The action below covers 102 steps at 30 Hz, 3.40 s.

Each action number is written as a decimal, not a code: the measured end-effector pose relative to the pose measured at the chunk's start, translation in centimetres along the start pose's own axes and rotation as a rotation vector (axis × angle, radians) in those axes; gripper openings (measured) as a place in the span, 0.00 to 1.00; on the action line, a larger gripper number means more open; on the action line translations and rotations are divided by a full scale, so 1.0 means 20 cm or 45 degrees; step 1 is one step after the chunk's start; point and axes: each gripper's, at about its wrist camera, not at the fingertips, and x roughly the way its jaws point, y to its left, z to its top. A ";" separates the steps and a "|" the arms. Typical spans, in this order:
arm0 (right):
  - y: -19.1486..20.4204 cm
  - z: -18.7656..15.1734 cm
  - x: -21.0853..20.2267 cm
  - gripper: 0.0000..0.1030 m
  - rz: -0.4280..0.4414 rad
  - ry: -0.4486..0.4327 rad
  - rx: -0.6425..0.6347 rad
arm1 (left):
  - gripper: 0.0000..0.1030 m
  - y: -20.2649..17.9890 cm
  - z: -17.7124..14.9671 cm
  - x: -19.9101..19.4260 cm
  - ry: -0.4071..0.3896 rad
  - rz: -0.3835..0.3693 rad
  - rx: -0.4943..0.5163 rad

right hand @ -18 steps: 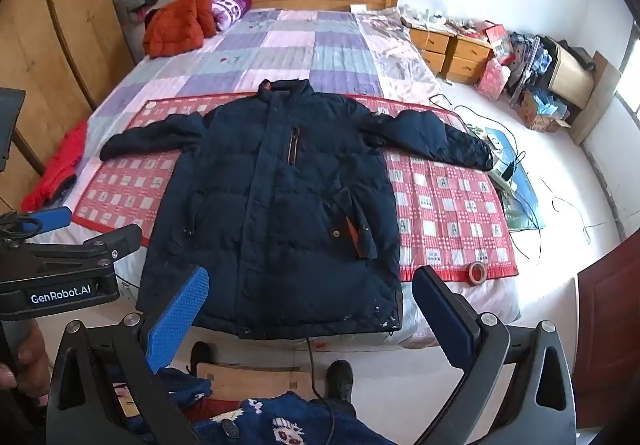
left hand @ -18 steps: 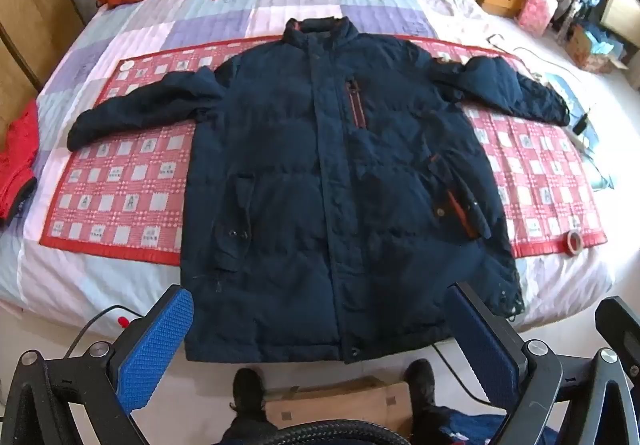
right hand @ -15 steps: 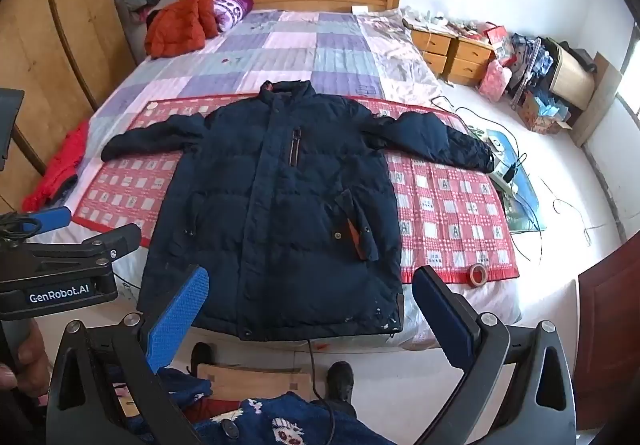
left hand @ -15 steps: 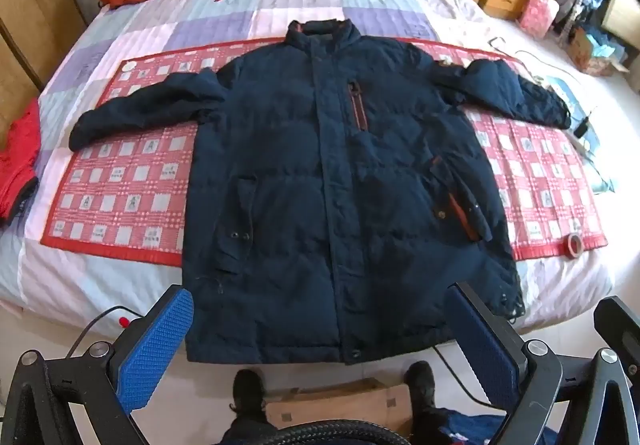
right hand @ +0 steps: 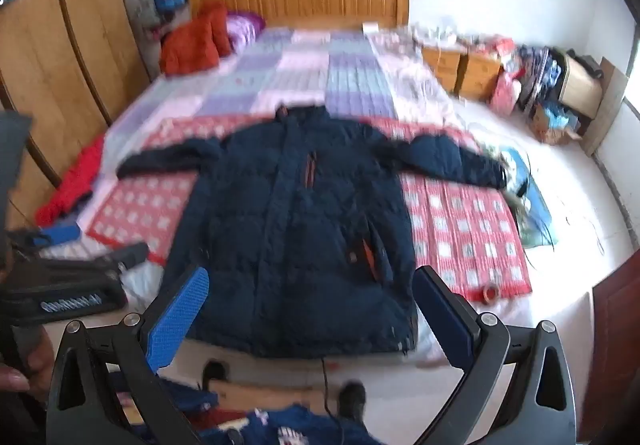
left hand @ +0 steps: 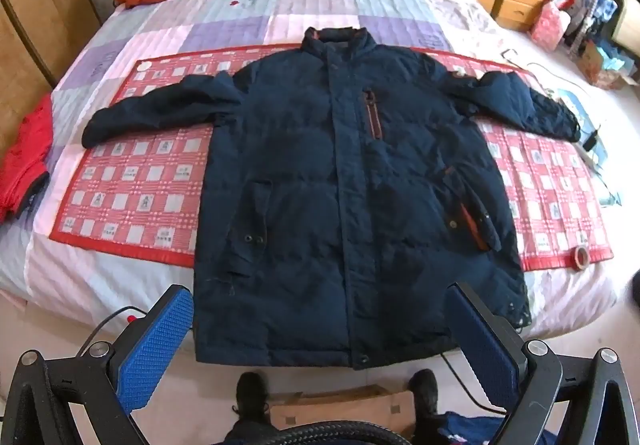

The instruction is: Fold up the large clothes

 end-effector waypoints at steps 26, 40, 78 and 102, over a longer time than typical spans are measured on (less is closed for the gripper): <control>-0.08 -0.04 0.10 1.00 0.019 0.088 0.014 | 1.00 0.02 -0.04 0.11 0.062 0.019 -0.019; -0.10 0.05 0.22 1.00 0.024 0.110 0.037 | 1.00 0.00 0.05 0.19 0.066 0.010 -0.023; -0.23 0.18 0.93 1.00 0.009 0.286 0.032 | 1.00 -0.05 0.31 0.72 0.171 0.014 -0.022; -0.58 -0.55 2.40 1.00 0.041 0.473 -0.102 | 1.00 0.37 -0.06 2.04 0.011 -0.091 0.108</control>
